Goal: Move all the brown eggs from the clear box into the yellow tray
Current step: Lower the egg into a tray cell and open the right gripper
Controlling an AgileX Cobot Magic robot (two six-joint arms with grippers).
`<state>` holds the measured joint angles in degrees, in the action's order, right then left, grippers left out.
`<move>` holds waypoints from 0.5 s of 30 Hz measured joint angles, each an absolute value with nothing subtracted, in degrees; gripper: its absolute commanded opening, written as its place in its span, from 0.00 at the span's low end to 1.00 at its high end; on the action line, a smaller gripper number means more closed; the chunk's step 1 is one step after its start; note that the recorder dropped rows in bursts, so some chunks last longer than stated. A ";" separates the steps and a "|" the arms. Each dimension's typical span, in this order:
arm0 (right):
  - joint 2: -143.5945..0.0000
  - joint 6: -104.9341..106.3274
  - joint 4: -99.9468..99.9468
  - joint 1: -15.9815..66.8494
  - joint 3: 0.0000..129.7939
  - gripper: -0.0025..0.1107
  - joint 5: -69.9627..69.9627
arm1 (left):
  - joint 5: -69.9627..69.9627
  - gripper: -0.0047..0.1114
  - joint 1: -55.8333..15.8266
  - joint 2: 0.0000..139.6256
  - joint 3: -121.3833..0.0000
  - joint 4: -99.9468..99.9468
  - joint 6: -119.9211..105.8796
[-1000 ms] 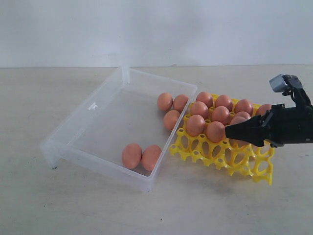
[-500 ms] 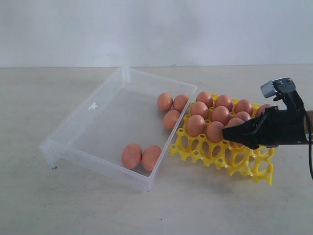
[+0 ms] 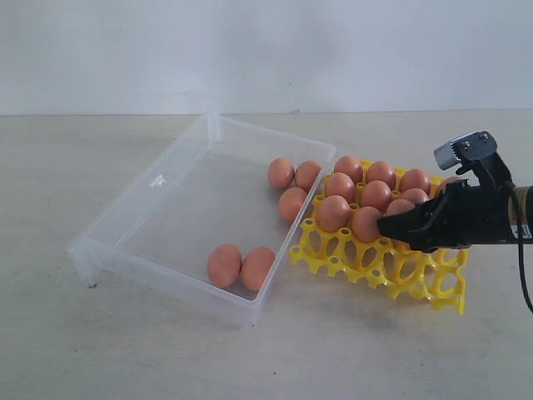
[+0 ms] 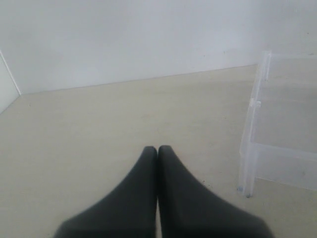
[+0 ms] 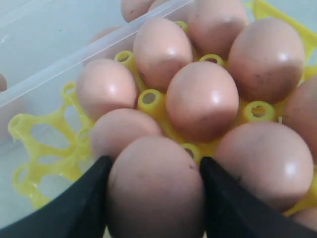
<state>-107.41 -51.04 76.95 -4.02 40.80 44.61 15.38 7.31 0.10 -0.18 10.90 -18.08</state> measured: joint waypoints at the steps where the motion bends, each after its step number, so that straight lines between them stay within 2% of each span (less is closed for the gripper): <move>1: -107.41 -51.04 76.66 -4.02 40.80 0.47 44.61 | 15.38 0.00 7.31 0.10 -0.18 10.90 -18.08; 5: -107.41 -51.04 76.04 -4.02 40.80 0.59 45.44 | 15.38 0.00 7.31 0.10 -0.18 10.90 -18.08; 15: -107.41 -51.97 75.91 -4.02 40.80 0.58 46.23 | 15.38 0.00 7.31 0.10 -0.18 10.90 -18.08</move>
<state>-107.41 -51.97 75.91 -4.02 40.80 46.23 15.38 7.31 0.10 -0.18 10.90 -18.08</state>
